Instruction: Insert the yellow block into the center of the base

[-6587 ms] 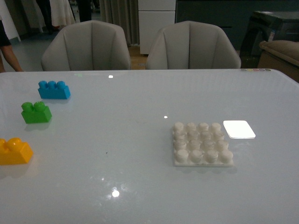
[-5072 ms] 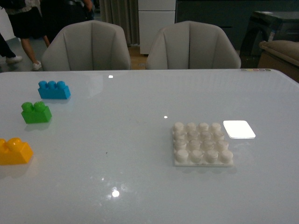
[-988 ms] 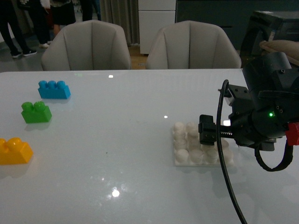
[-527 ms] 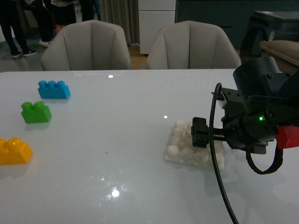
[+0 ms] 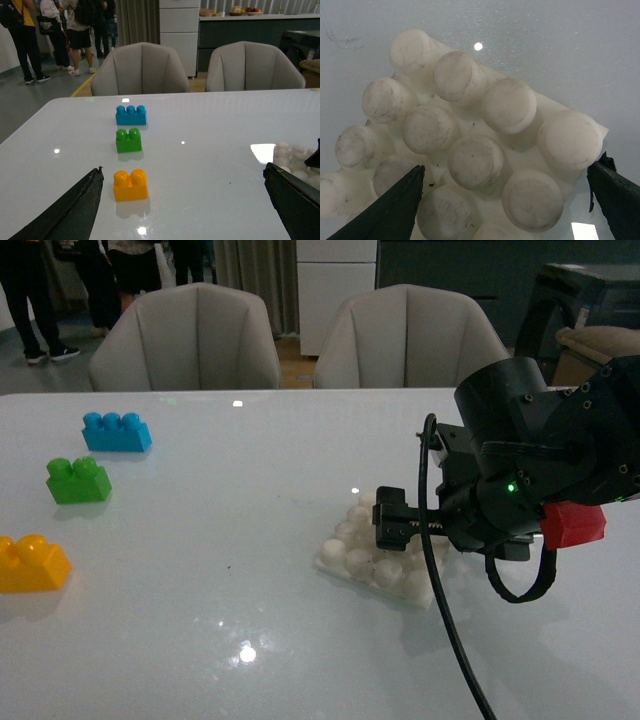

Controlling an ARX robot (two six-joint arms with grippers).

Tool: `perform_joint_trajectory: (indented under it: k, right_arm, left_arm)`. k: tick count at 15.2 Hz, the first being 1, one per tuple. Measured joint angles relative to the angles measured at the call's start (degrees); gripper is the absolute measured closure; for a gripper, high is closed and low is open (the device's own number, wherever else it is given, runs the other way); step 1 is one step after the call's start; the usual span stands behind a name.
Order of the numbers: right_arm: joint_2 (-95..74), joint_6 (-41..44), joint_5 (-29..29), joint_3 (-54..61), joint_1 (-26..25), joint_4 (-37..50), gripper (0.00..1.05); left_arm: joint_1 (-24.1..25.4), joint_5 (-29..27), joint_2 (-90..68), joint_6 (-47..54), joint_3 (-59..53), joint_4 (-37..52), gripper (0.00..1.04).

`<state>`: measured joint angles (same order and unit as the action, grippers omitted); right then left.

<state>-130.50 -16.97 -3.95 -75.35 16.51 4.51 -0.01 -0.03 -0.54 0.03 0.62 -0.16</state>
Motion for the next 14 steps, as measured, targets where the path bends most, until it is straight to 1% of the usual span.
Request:
perform_joint_trajectory:
  k: [6,14]
  right_arm:
    - [-2.58,-0.17,-0.68,-4.44,4.20,-0.74,0.06]
    - [-5.11,0.04,-2.80,-8.96,7.50,-2.05,0.06]
  left_arm:
    - [0.00,0.00,0.00,0.00,0.00,-0.02,0.07]
    - [0.00,0.00,0.00,0.00,0.00,-0.02,0.07]
